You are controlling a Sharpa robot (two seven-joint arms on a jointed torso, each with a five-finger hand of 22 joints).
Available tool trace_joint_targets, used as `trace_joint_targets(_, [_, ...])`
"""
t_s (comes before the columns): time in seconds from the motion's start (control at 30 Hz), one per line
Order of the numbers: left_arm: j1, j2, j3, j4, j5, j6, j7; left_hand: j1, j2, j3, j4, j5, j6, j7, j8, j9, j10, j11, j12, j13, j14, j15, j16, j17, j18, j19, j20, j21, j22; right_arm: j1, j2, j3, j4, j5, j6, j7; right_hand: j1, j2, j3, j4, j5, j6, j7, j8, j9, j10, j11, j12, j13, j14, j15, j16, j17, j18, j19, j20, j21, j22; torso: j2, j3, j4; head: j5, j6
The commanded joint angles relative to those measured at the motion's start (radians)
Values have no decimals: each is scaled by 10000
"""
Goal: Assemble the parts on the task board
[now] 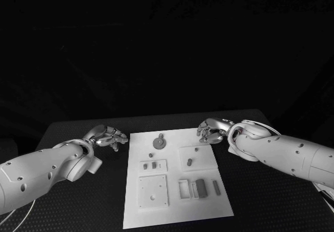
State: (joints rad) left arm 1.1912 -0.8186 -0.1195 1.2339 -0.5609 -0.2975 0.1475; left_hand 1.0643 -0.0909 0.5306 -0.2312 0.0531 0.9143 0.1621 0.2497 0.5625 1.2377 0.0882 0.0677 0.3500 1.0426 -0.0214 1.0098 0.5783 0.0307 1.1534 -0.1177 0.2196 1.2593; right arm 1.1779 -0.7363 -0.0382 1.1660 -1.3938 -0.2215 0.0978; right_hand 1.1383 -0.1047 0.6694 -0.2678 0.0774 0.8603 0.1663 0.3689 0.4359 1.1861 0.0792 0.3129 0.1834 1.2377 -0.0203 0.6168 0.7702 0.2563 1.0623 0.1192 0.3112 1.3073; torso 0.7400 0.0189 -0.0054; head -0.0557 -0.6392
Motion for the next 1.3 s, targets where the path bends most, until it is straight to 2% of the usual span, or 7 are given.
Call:
trace_joint_targets(0.03, [19,-29,13,160,1920,185,699,-119,10,-89,-19,-40,-82,12,71,14,-98,2,5,22,-115,34,-172,-71,178,-112,46,-140,-103,-43,-30,-81,190,-1811,79,-511,-29,-155,-50,39,26,89,5,58,11,115,-19,-135,33,135,-70,214,191,55,201,-108,152,254,18,2,-17,36,29])
trace_joint_targets(0.23, [18,22,13,316,1959,247,789,-237,59,-211,-109,-39,-141,41,82,31,-252,72,1,50,-210,118,-583,-232,121,-227,118,-472,-356,-242,89,-325,410,-2512,-56,-769,-168,-534,-56,209,26,74,11,12,1,117,-1,-386,51,160,-72,375,361,55,308,-173,288,254,34,-6,-16,144,11])
trace_joint_targets(0.5, [17,51,13,282,1960,296,813,-275,72,-272,-153,-39,-170,55,81,34,-317,92,-4,65,-199,137,-676,-250,116,-191,128,-549,-420,-307,142,-437,571,-2977,-108,-987,-185,-762,-18,360,23,84,8,-13,-3,49,49,-642,56,105,-33,423,448,55,278,-185,357,255,33,1,-17,234,-51])
trace_joint_targets(0.77, [17,40,13,248,1986,304,790,-302,74,-307,-172,-39,-177,57,85,36,-354,104,-6,71,-198,147,-713,-252,114,-178,135,-584,-445,-311,194,-470,535,-3059,-95,-999,-145,-788,5,380,25,70,13,-31,-9,56,55,-702,67,89,-27,437,473,55,267,-190,382,256,31,-2,-18,289,-82])
trace_joint_targets(0.9, [17,59,13,241,1986,290,765,-312,80,-320,-178,-38,-184,60,84,36,-370,109,-6,74,-195,151,-725,-251,114,-173,137,-598,-454,-314,241,-490,498,-3060,-28,-982,-40,-653,39,356,21,118,-4,-17,0,103,50,-771,96,106,-33,494,528,55,277,-206,446,261,34,-6,-13,307,-105])
trace_joint_targets(1.1, [17,78,13,231,1986,334,724,-321,87,-337,-191,-38,-208,67,75,33,-394,114,-6,80,-186,155,-742,-247,117,-159,138,-619,-468,-315,338,-545,479,-3207,116,-959,111,-48,79,111,22,505,-168,148,76,266,18,-892,189,74,-57,562,616,55,214,-202,564,259,33,-14,-18,326,-135])
trace_joint_targets(1.3, [17,91,13,218,1986,347,663,-316,89,-349,-212,-38,-238,78,64,29,-423,120,-7,85,-167,157,-750,-239,123,-134,137,-634,-479,-320,441,-610,367,-3355,276,-985,112,246,136,-82,28,802,-282,249,129,354,3,-994,254,43,-70,571,648,55,173,-192,639,252,32,-17,-14,317,-168])
